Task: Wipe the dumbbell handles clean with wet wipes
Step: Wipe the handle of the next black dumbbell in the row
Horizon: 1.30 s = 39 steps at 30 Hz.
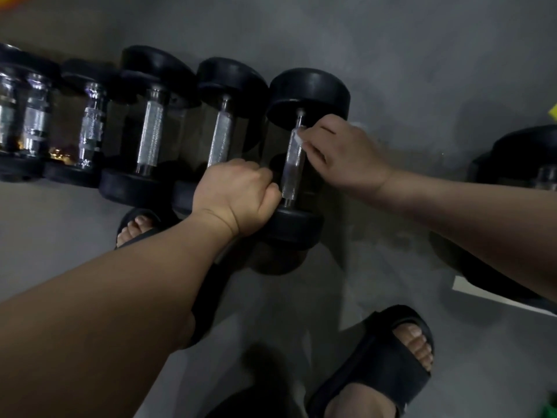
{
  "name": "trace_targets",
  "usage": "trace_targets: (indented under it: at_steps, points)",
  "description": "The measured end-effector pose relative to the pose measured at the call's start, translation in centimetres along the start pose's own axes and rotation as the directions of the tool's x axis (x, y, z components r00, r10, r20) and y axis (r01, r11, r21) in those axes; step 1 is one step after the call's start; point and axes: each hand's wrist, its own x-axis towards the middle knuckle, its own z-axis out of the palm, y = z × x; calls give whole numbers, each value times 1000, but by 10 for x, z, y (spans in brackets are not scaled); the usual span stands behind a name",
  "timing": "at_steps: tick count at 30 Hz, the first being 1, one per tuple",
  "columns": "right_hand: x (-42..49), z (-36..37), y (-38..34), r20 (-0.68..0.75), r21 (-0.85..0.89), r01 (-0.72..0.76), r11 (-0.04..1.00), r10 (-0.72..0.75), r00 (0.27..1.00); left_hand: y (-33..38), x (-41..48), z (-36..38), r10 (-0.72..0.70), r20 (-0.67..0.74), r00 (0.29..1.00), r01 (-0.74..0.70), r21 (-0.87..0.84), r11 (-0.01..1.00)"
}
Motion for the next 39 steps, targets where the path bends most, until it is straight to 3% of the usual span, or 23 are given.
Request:
trace_targets:
  at_steps: [6, 14, 18, 24, 28, 33, 37, 39]
  points:
    - [0, -2, -2, 73, 5, -112, 994, 112, 991, 0, -1, 2, -7, -6, 1000, 7, -8, 1000]
    - [-1, 5, -3, -1, 1, -98, 995, 98, 995, 0, 1, 1, -9, 7, 1000, 9, -4, 1000]
    - [-1, 7, 2, -51, 49, -167, 985, 170, 984, -1, 0, 2, -15, 0, 1000, 15, -1, 1000]
    - [-11, 17, -7, -70, 153, -105, 983, 116, 991, -1, -1, 4, -5, 9, 1000, 5, -9, 1000]
    - [-27, 12, -12, 48, 191, 103, 976, -114, 992, -1, -1, 4, -9, 10, 1000, 9, -13, 1000]
    - [-7, 10, 4, -49, 88, -92, 992, 96, 994, -1, -1, 4, -11, 12, 1000, 11, -9, 1000]
    - [-31, 9, -19, 62, 191, 144, 971, -158, 986, 0, -1, 4, -8, 23, 1000, 9, -6, 1000]
    - [-26, 7, -15, 82, 195, 157, 968, -176, 981, 0, 0, 4, -5, 23, 1000, 5, 0, 1000]
